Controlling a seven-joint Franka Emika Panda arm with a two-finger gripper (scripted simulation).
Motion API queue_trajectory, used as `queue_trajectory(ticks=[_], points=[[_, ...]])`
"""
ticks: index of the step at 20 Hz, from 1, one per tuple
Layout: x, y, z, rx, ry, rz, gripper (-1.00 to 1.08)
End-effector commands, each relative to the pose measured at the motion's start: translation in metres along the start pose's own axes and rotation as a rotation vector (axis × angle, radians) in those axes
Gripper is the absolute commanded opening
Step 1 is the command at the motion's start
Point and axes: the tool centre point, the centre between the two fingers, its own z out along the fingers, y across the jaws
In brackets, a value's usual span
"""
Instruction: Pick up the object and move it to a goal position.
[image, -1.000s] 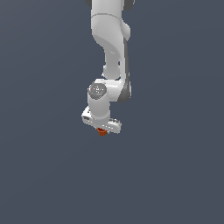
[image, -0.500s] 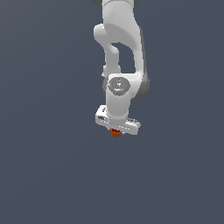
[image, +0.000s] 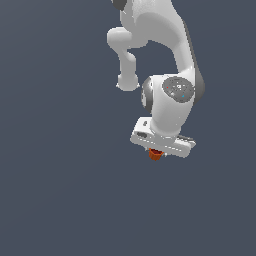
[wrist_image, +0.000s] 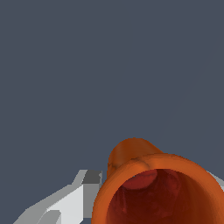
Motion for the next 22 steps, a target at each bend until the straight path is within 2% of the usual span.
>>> queue_trajectory(ticks=[1, 11, 22], points=[[0.003, -0.02, -0.012, 0.0, 0.0, 0.001, -1.0], [0.012, -0.079, -0.047, 0.0, 0.0, 0.002, -1.0], [0.017, -0.104, -0.061, 0.001, -0.001, 0.001, -1.0]])
